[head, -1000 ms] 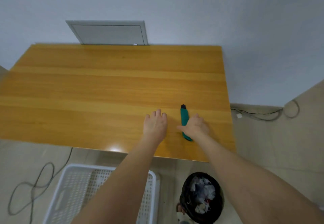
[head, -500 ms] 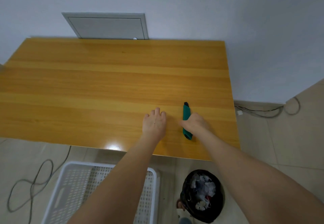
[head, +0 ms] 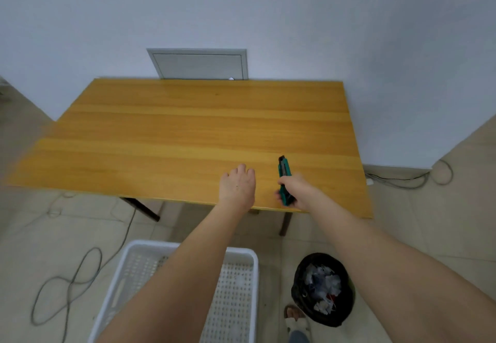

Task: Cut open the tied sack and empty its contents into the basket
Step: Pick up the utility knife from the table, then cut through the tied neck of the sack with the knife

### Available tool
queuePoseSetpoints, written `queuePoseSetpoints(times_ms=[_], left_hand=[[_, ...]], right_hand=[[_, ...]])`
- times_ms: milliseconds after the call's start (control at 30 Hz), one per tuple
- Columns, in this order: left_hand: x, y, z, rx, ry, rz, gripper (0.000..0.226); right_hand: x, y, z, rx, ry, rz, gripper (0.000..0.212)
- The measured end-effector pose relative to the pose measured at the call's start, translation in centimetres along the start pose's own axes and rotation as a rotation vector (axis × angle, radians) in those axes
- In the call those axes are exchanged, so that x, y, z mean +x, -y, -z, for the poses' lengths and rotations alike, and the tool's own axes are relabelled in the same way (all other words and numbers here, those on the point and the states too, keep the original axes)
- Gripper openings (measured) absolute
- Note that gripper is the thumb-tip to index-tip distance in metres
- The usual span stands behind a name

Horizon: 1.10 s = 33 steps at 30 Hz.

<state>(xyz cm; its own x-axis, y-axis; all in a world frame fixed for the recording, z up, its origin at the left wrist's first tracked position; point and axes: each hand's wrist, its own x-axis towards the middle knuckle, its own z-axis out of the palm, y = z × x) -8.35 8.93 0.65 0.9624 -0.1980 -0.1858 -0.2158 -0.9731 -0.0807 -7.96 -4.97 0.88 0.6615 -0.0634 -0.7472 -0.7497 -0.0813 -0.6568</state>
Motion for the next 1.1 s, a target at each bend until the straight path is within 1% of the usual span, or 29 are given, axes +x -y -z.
queuePoseSetpoints(times_ms=[133, 233, 467, 667, 767, 933, 1100], left_hand=[[-6.3, 1.7, 0.7, -0.011, -0.001, 0.008, 0.04], [-11.2, 2.8, 0.6, -0.003, -0.012, -0.008, 0.038], [-20.8, 4.9, -0.6, -0.011, 0.007, 0.024, 0.036], [-27.8, 4.8, -3.2, -0.037, 0.057, 0.061, 0.031], [-31.8, 4.1, -4.9, -0.109, 0.09, 0.09, 0.029], [-40.1, 2.8, -8.1, -0.199, 0.091, 0.112, 0.041], [-50.0, 1.8, -11.4, -0.199, 0.119, 0.098, 0.045]], right_hand=[[-4.6, -3.6, -2.5, 0.077, 0.001, 0.022, 0.027], [-8.8, -6.0, -4.2, 0.067, 0.004, 0.043, 0.034], [-15.0, -11.4, -8.3, 0.012, 0.031, 0.072, 0.041], [-19.6, -16.7, -10.6, 0.027, 0.089, 0.054, 0.04], [-22.3, -20.6, -11.4, 0.039, 0.092, 0.057, 0.037], [-27.0, -28.7, -12.2, 0.067, 0.064, 0.035, 0.032], [-32.1, -36.6, -13.9, 0.088, 0.08, 0.012, 0.026]])
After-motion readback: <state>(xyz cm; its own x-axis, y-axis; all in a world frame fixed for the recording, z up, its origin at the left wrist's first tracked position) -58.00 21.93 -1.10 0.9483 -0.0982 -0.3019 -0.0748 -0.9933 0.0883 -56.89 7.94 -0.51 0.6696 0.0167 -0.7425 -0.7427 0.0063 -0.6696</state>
